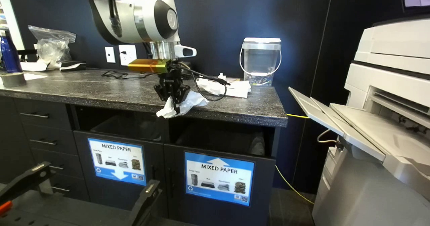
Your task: Put the papers in the bin to the right
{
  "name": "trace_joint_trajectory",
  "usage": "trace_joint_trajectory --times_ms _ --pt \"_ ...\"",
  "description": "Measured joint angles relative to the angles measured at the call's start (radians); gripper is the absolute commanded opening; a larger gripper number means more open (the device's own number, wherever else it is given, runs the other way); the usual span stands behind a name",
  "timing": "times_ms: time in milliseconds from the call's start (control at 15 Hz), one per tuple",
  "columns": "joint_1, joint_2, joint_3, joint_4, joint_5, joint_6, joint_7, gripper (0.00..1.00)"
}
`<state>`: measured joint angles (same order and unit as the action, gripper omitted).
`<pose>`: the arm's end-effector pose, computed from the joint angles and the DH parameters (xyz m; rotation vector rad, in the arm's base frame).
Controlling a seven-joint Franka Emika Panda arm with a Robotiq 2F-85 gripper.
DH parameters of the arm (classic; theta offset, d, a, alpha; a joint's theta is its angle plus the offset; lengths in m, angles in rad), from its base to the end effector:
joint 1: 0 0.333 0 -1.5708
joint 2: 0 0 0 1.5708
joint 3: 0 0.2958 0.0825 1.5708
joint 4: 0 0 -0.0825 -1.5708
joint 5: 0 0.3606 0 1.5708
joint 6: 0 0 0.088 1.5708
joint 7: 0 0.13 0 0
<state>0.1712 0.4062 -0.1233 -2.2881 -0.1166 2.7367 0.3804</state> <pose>0.5162 0.0248 0.1579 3.0371 -0.3281 0.0956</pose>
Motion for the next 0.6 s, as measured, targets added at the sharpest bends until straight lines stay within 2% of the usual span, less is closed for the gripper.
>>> trace_joint_trajectory --times_ms 333,600 --pt "-0.005 -0.058 0.028 -0.207 0.0 0.202 -0.135 0.19" --pt "-0.051 -0.035 0.094 -0.29 0.011 0.364 -0.232 0.18"
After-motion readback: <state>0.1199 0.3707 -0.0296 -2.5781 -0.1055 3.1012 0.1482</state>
